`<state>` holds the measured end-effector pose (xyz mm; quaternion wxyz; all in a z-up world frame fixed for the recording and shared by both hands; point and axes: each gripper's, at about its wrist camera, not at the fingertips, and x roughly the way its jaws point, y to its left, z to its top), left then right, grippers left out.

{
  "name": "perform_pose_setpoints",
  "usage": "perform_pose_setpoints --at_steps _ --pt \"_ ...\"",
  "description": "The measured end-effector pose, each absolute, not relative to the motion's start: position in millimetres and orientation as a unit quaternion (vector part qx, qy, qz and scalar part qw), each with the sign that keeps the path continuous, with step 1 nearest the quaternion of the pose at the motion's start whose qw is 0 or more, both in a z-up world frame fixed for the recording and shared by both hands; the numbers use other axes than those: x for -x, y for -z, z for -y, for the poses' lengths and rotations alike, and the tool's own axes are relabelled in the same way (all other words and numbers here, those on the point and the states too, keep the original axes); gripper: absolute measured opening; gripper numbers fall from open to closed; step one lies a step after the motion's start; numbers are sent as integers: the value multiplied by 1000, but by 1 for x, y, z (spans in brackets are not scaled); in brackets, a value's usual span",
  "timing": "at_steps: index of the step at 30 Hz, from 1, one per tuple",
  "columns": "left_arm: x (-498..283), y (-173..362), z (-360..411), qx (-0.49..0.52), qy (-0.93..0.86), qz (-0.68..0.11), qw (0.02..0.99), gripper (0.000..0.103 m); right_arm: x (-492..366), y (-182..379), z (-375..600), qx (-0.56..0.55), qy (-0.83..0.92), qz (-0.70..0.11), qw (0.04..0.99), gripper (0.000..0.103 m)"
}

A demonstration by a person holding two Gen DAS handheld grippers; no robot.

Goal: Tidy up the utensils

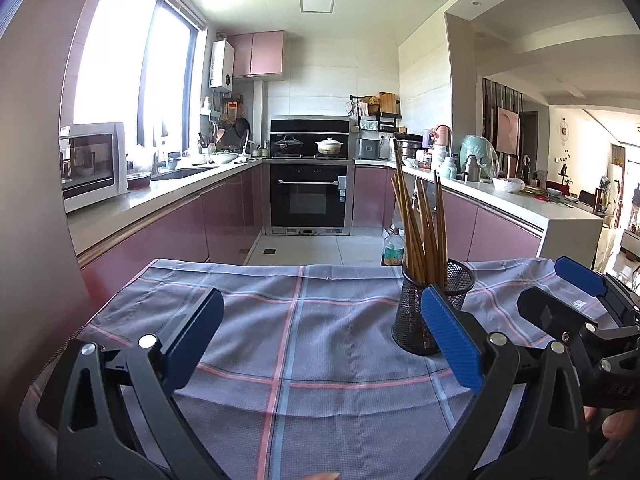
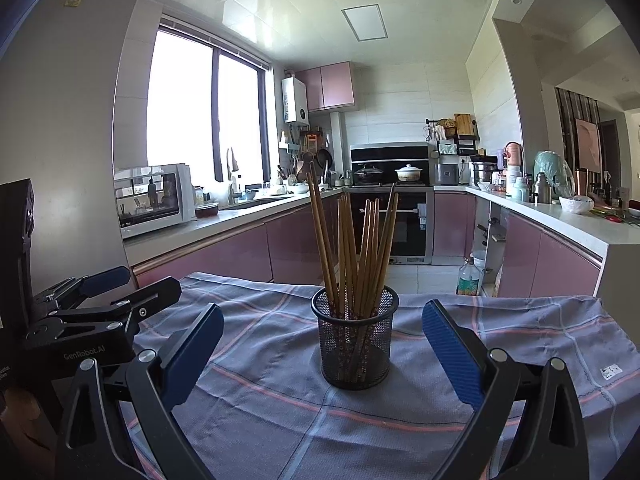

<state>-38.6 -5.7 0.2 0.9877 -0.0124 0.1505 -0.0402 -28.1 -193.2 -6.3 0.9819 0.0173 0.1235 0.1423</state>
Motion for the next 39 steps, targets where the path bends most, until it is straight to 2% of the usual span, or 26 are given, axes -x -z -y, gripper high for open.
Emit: perform_pose_setpoints --at_steps 39 --pt "47 -3 6 21 33 -143 989 97 31 4 192 -25 -147 -114 982 96"
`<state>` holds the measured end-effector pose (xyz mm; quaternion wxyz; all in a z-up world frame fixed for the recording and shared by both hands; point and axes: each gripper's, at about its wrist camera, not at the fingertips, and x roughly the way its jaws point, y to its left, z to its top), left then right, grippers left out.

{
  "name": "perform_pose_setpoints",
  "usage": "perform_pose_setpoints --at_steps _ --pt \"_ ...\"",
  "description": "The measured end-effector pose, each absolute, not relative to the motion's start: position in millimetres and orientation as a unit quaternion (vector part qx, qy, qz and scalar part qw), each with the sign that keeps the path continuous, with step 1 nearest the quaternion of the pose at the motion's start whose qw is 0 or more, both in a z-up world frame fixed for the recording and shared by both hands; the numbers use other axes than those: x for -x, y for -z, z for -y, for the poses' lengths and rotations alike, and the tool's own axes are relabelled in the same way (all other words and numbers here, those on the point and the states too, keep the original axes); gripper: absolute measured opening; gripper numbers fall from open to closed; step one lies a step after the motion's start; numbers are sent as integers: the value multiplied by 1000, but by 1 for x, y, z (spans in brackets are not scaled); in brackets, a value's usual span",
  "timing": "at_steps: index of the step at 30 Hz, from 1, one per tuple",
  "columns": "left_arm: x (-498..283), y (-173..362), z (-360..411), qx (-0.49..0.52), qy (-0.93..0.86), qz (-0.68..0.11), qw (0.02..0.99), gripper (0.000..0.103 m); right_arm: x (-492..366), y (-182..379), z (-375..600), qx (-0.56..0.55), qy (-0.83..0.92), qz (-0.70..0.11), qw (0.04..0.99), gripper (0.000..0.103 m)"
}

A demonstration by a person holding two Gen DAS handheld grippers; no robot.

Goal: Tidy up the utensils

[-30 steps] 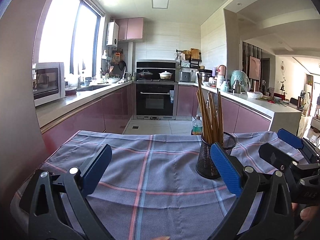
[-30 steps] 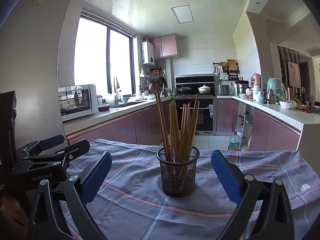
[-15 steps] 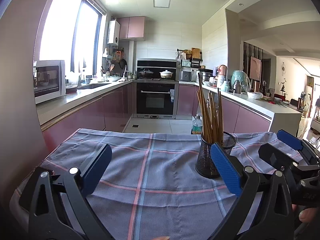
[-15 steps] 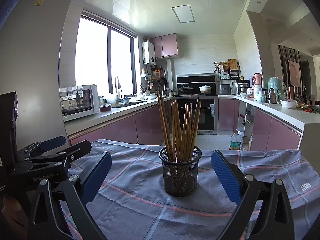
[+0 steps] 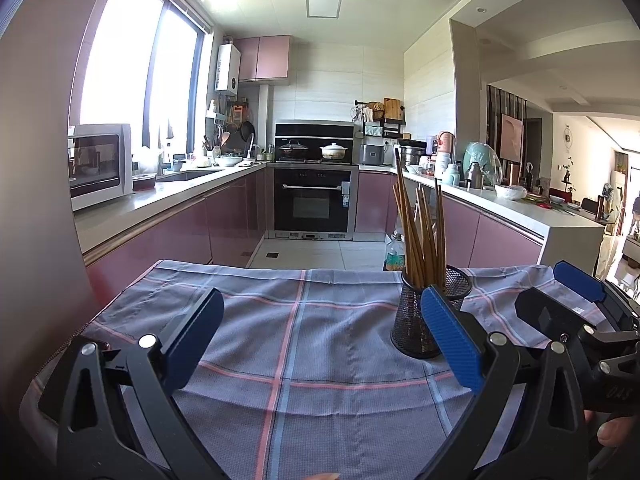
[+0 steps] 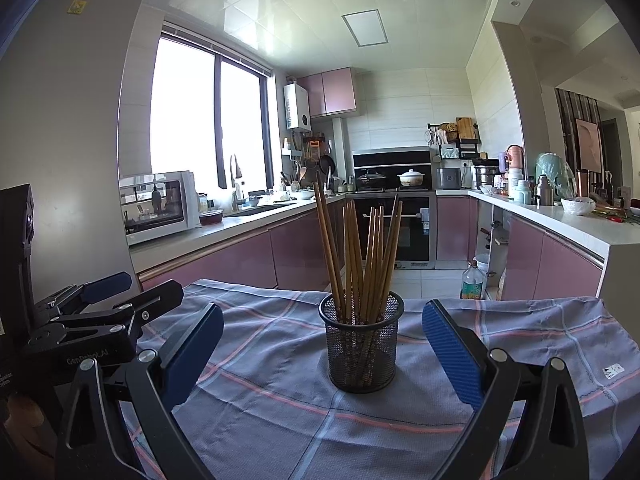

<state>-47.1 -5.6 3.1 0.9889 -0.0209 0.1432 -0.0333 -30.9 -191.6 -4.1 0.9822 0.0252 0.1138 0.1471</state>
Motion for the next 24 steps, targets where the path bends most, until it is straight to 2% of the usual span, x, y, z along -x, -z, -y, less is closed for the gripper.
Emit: perform_pose_setpoints --at_steps 24 --pt "42 -1 9 20 29 -134 990 97 30 8 198 -42 -137 -107 984 96"
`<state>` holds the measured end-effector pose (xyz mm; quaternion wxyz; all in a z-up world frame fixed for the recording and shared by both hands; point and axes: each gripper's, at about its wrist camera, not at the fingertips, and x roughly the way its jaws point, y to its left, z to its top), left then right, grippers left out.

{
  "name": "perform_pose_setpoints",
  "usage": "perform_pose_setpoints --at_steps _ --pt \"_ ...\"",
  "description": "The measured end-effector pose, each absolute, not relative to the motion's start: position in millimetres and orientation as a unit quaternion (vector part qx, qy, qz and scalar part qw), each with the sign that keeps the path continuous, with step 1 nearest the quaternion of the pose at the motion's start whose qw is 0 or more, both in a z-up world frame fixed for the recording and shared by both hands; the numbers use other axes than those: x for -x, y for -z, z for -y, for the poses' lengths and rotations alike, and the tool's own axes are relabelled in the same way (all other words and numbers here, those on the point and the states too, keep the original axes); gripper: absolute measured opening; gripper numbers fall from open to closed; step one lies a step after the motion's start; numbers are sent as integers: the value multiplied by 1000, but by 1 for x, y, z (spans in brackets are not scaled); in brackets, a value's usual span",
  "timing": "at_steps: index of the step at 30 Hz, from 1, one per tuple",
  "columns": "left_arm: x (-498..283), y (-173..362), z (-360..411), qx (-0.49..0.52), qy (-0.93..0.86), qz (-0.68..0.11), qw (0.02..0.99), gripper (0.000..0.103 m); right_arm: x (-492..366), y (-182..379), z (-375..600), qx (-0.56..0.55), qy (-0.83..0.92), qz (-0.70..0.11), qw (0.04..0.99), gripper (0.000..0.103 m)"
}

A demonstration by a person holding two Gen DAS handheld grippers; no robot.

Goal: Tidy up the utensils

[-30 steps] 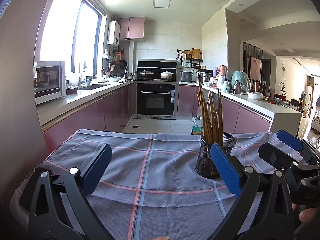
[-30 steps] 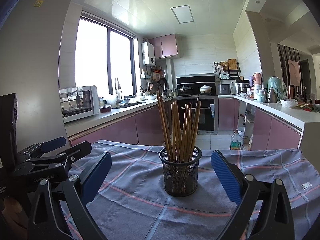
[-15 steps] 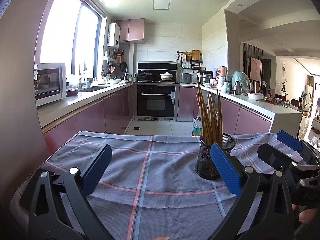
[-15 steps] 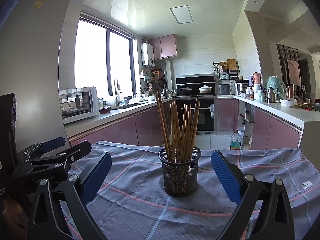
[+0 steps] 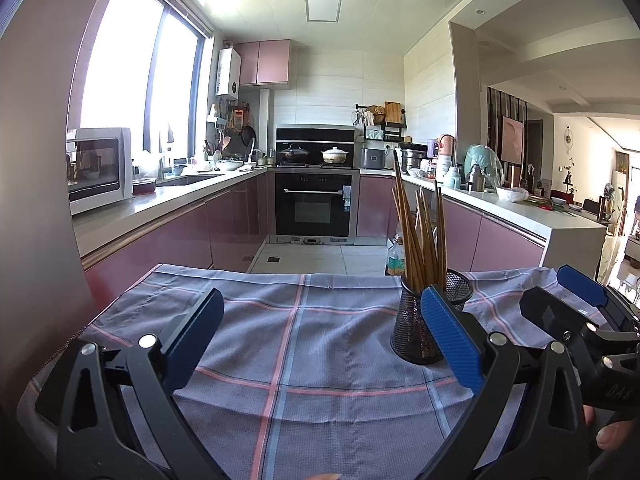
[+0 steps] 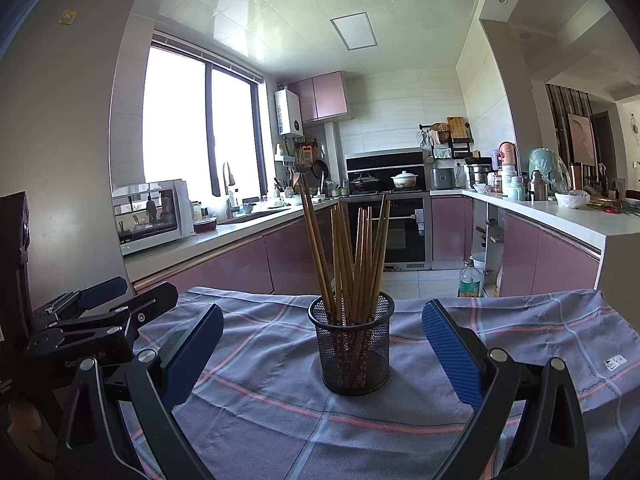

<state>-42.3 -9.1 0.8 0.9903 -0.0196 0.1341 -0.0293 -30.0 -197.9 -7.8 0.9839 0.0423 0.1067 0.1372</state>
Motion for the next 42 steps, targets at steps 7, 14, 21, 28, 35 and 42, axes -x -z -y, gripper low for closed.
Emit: perform_pose_setpoints --at_steps 7,14,21,28,35,42 --pt "41 1 12 16 19 -125 992 97 30 8 199 -38 -137 -103 984 96" --pt "42 1 14 13 17 -119 993 97 28 8 198 -35 -135 -101 985 96" --pt "42 0 14 13 17 -118 993 97 28 7 199 -35 -134 -98 986 96" --pt "42 0 14 13 17 -119 993 97 27 7 200 -34 -133 -97 986 96" --pt "40 0 15 13 17 -119 993 97 27 7 200 -34 -133 -97 986 96" --pt "40 0 16 12 17 -119 993 97 27 7 200 -34 -133 -97 986 96"
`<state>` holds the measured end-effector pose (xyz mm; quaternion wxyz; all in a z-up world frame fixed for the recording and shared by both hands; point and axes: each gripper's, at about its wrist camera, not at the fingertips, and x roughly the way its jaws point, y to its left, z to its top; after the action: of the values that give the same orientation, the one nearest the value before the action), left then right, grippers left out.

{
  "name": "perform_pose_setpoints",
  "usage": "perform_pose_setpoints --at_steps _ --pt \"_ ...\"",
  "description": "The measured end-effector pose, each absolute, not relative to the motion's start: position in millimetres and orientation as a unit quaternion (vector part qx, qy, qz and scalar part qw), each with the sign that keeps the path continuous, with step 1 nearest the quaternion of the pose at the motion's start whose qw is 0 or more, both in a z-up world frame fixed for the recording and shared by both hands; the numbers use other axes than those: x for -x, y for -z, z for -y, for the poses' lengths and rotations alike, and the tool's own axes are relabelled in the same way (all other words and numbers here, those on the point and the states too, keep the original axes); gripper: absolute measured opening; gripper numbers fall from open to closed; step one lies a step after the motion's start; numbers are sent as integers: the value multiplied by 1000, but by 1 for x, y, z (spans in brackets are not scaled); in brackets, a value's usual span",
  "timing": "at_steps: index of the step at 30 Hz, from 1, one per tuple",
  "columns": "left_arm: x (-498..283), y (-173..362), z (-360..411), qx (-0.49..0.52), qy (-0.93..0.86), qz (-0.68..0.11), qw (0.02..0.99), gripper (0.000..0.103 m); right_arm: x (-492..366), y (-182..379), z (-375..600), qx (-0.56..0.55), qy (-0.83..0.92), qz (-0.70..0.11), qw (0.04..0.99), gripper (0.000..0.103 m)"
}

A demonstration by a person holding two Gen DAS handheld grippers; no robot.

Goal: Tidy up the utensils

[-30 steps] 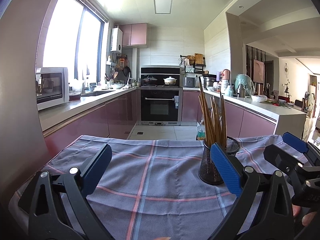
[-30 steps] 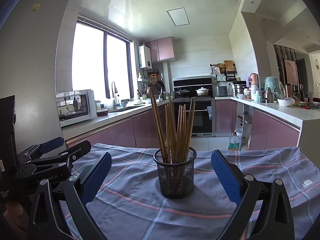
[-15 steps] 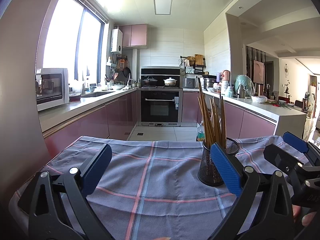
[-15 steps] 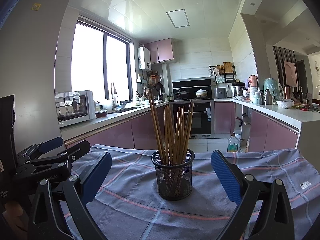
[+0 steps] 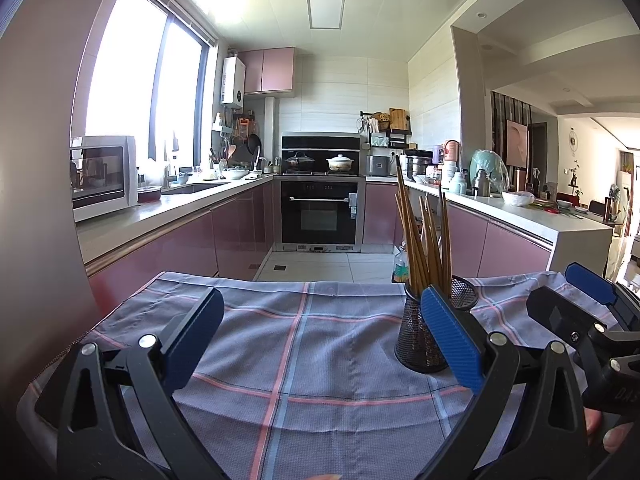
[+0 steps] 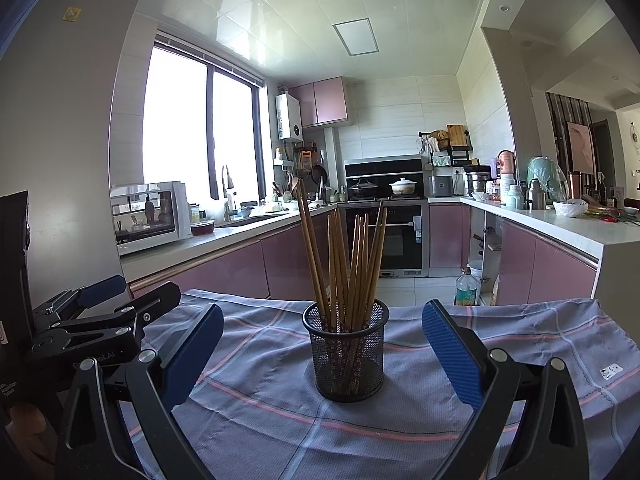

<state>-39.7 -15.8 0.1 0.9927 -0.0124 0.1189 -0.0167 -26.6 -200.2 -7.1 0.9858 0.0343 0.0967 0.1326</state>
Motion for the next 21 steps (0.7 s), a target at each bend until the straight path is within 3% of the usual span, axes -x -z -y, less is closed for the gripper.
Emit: perform_pose_setpoints --at_steps 21 --pt "40 1 17 12 18 -119 993 97 26 6 202 -34 -133 -99 986 96"
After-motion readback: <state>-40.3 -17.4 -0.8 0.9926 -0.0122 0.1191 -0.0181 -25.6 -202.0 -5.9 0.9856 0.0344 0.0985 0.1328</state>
